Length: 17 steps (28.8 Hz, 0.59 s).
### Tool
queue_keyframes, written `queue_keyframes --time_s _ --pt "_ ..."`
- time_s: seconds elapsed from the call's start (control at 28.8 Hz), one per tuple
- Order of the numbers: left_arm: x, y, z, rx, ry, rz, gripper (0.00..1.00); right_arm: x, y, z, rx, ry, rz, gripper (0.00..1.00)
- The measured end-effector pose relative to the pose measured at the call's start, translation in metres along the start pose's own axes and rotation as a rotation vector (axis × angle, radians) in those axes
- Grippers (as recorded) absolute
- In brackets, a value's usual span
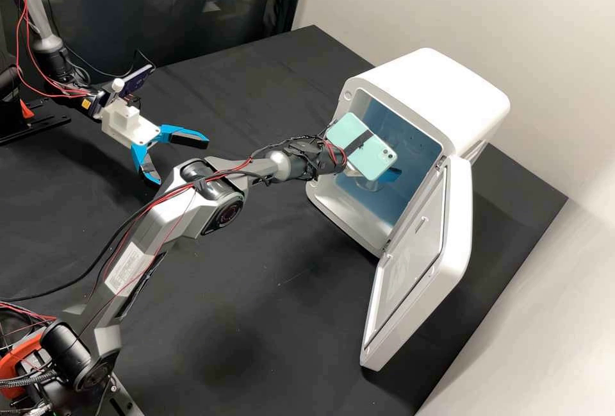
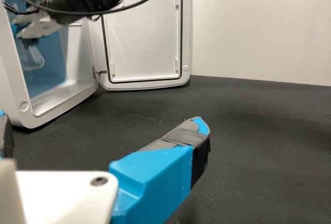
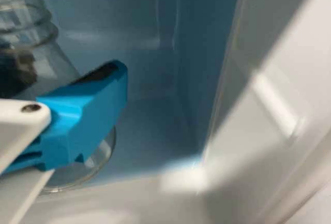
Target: Place the flask in the incubator
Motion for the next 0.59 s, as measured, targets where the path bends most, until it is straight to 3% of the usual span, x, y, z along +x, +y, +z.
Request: queue_keyframes --time_s 0.31,0.59 --pt "0.0 -0.0002 0.001 0.0 -0.004 -0.001 1.0 0.016 -0.025 0.02 0.035 -0.069 -0.026 0.0" --pt "0.0 -0.0003 0.001 0.001 -0.005 -0.001 1.0 0.02 -0.031 0.026 0.031 -0.077 -0.031 0.0"
